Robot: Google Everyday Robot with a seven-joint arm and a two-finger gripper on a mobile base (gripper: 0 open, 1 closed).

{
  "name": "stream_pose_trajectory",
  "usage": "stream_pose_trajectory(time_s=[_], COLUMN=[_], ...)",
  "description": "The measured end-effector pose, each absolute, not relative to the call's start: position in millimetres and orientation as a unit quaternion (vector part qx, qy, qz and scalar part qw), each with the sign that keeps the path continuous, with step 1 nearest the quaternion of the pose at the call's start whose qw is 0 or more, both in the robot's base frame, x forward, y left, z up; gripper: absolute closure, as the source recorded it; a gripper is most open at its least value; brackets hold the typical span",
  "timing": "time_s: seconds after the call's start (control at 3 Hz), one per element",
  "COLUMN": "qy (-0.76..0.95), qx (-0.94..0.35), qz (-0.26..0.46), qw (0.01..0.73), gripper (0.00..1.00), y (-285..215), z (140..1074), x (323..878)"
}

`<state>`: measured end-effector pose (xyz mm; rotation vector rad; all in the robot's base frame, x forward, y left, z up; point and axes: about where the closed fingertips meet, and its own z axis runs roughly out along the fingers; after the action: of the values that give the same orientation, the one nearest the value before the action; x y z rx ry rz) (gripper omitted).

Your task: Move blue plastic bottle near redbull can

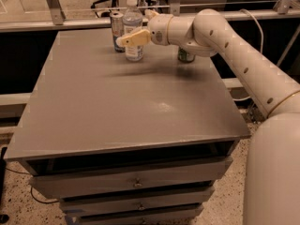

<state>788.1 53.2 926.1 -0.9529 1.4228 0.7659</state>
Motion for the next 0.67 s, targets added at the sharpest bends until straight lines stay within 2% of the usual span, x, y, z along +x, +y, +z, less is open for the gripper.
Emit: stream_pose_trajectory(time_s=[0.67], qy=[0.608], qx=[-0.437], qz=[0.282], qw=[0.600], gripper=[0.00], y=[22.6], z=[959.7], x=[770.7])
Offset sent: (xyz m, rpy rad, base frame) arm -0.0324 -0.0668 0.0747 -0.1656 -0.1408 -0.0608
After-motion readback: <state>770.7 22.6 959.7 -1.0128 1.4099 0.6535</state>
